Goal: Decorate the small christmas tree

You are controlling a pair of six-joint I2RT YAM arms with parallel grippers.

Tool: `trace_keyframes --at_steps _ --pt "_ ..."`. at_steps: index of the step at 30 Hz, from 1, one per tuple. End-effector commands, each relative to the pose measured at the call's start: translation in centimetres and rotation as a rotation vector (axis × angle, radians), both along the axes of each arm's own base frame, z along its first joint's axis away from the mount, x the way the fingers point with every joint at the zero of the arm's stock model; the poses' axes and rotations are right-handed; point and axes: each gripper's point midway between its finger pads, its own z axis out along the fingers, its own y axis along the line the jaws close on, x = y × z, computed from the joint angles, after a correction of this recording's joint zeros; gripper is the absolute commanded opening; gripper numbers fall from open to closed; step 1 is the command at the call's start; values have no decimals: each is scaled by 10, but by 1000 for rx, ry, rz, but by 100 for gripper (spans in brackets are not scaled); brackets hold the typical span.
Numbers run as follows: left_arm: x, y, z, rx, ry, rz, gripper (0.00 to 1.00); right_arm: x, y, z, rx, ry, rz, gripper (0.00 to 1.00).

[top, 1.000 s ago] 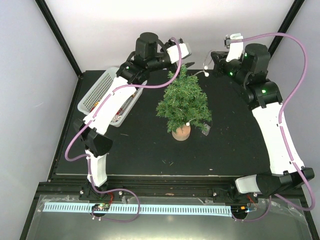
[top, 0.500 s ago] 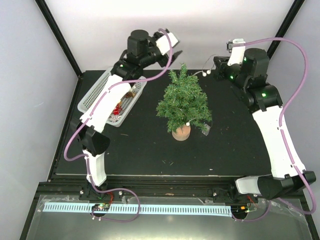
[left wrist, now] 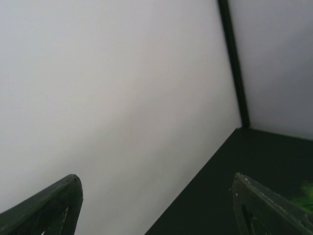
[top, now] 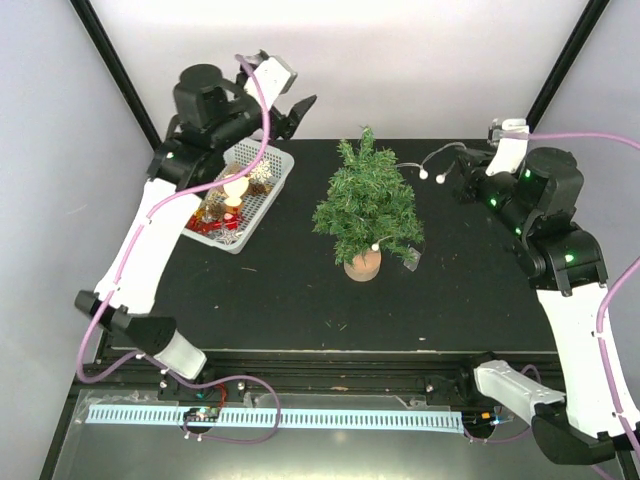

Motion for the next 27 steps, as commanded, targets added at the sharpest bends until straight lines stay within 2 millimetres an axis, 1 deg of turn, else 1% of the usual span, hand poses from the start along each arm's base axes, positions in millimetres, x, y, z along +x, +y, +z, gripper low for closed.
trace_keyframes --at_steps 1,3,6,8,12,15,17,21,23,27 --pt "-64 -7 25 -51 28 -177 84 -13 0 -25 3 82 5 1" --pt "-88 -11 25 -35 45 -251 84 -21 1 -30 14 94 22 1" --pt "-121 -23 11 22 75 -361 84 -33 8 -33 40 109 72 1" --pt "-142 -31 -1 68 88 -431 84 -41 15 -34 62 122 118 1" --pt "-187 -47 -32 158 134 -622 82 -62 31 -28 114 143 232 1" --pt "-210 -56 -50 200 173 -728 79 -77 48 -23 162 177 352 3" --pt "-225 -61 -59 214 201 -794 77 -82 53 -18 205 177 387 3" --pt "-242 -73 -75 235 221 -856 73 -91 64 -9 299 160 468 1" --pt "-245 -80 -83 251 233 -870 70 -91 69 -9 336 160 493 1" --pt "-250 -94 -88 256 239 -896 65 -90 79 -11 372 167 518 1"
